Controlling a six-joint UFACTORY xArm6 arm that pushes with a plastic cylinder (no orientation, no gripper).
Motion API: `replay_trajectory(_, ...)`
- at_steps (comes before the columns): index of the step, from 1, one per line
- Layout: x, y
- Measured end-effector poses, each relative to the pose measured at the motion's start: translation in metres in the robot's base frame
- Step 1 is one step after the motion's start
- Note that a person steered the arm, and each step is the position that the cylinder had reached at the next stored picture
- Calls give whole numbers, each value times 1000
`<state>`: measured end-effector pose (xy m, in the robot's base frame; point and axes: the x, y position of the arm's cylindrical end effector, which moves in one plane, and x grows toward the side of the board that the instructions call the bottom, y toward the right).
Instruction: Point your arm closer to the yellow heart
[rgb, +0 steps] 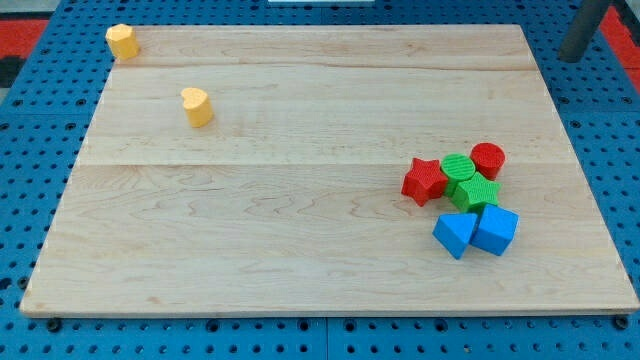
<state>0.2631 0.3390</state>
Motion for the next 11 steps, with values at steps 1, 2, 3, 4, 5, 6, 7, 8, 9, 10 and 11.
replay_trajectory(1, 0, 0)
replay_trajectory(2, -1, -7)
replay_trajectory(3, -4, -8)
replay_trajectory(4, -2, -48)
replay_trajectory(5, -2, -101)
replay_trajectory(6, -2, -154)
replay_trajectory(7, -2, -208)
replay_trajectory(8, -2, -249)
replay_trajectory(9, -2, -296)
replay_trajectory(10, 17, -338)
replay_trajectory(11, 57, -366)
